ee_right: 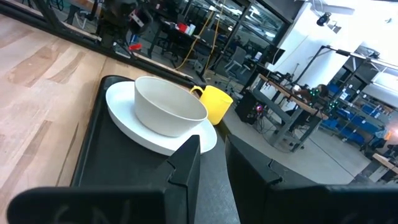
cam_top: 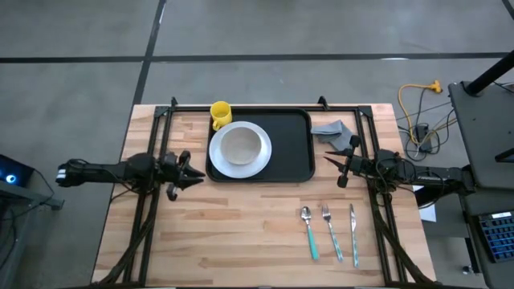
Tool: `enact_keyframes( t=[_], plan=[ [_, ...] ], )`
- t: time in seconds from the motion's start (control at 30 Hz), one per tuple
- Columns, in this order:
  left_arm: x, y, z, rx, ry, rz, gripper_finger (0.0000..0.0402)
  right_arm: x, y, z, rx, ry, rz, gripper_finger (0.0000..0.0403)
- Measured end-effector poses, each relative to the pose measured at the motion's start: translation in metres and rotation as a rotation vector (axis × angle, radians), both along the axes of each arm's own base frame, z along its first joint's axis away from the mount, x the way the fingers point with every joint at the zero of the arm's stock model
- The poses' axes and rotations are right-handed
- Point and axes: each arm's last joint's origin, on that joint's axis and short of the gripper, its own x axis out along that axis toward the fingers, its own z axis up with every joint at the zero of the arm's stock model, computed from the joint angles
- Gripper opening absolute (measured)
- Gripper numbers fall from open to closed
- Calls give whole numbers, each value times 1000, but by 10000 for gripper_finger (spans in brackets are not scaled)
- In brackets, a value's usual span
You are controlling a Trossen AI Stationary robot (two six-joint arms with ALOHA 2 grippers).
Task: Set up tray
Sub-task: Put the gray napkin on the black serving tray to the right of the white plate
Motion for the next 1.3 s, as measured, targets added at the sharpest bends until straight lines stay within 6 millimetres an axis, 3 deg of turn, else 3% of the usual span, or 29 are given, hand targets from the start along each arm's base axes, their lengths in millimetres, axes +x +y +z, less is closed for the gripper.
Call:
enact_keyframes(
  t=[1.13, 1.3],
  plan=[
    [0, 0, -9, 74, 90, -3, 82, 0, -2, 0, -91, 32, -54, 68],
    [0, 0, -9, 74, 91, -3, 82, -1, -2, 11, -43, -104, -65, 68]
  ],
)
